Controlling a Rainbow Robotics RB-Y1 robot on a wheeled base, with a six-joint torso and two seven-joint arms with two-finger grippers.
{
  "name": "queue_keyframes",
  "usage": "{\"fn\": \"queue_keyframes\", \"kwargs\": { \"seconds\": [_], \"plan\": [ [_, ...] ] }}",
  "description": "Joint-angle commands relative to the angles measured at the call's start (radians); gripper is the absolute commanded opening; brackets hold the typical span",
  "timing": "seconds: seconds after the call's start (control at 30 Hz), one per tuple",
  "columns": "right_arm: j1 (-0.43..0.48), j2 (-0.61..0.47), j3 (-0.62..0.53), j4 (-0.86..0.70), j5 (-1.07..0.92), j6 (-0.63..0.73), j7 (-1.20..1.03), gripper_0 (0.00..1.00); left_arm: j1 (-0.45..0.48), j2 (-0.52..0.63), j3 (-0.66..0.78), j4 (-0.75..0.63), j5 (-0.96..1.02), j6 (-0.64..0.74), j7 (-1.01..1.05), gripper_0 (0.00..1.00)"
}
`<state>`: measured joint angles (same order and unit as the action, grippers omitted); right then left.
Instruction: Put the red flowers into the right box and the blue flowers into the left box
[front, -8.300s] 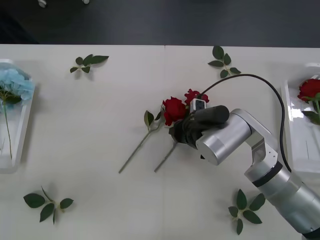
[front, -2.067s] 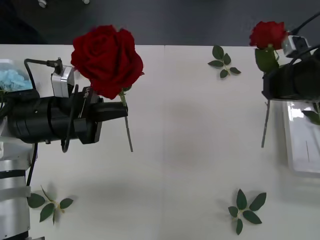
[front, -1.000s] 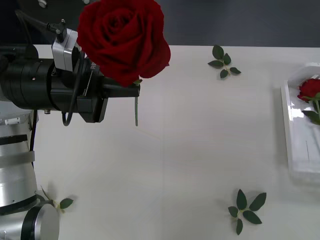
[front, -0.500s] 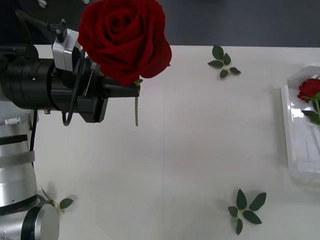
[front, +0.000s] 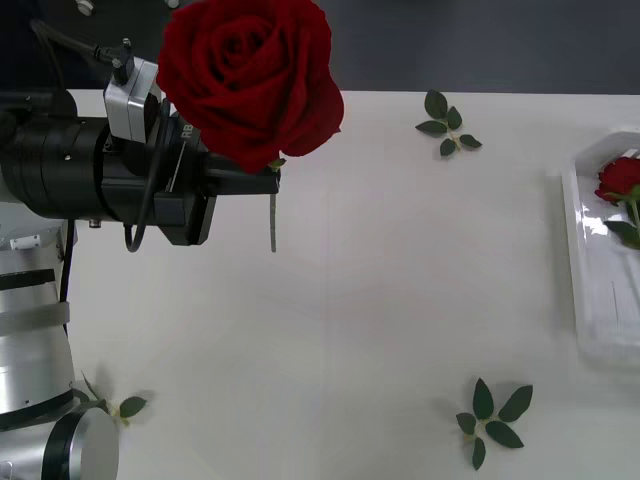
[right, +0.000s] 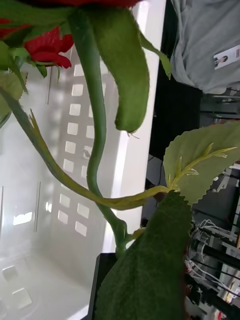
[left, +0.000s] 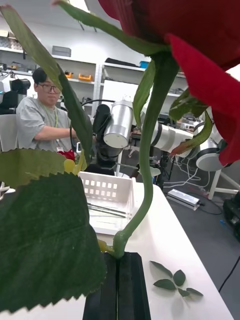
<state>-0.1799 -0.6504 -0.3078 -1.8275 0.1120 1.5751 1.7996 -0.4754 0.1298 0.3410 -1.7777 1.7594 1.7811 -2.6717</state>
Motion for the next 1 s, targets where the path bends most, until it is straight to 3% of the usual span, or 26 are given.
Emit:
{"fn": "queue_keyframes", "kwargs": {
  "seconds": [0.03,0.07,0.1,0.13,0.57,1.0],
  "plan": [
    [-0.029,0.025,-0.019,-0.013,-0.012,0.009,0.034,0.35,-0.014,-0.002,-0.014,-0.026,0.005,-0.008,-0.034,0.0],
    [-0.03,0.023,-0.02,-0.013,-0.026,0.011,0.029,0.69,-0.014,-0.002,-0.014,-0.026,0.005,-0.008,-0.034,0.0],
    [-0.032,0.025,-0.02,-0.013,-0.032,0.011,0.029,0.8,-0.014,-0.002,-0.014,-0.026,0.005,-0.008,-0.034,0.0],
    [-0.035,0.025,-0.022,-0.013,-0.035,0.011,0.027,0.98,-0.014,-0.002,-0.014,-0.026,0.005,-0.008,-0.034,0.0],
    [-0.069,0.049,-0.057,-0.015,-0.14,0.04,-0.006,1.0,-0.014,-0.002,-0.014,-0.026,0.005,-0.008,-0.034,0.0],
    [-0.208,0.089,-0.099,-0.087,-0.442,0.181,-0.095,1.0,-0.014,-0.002,-0.014,-0.026,0.005,-0.008,-0.034,0.0]
  ]
}}
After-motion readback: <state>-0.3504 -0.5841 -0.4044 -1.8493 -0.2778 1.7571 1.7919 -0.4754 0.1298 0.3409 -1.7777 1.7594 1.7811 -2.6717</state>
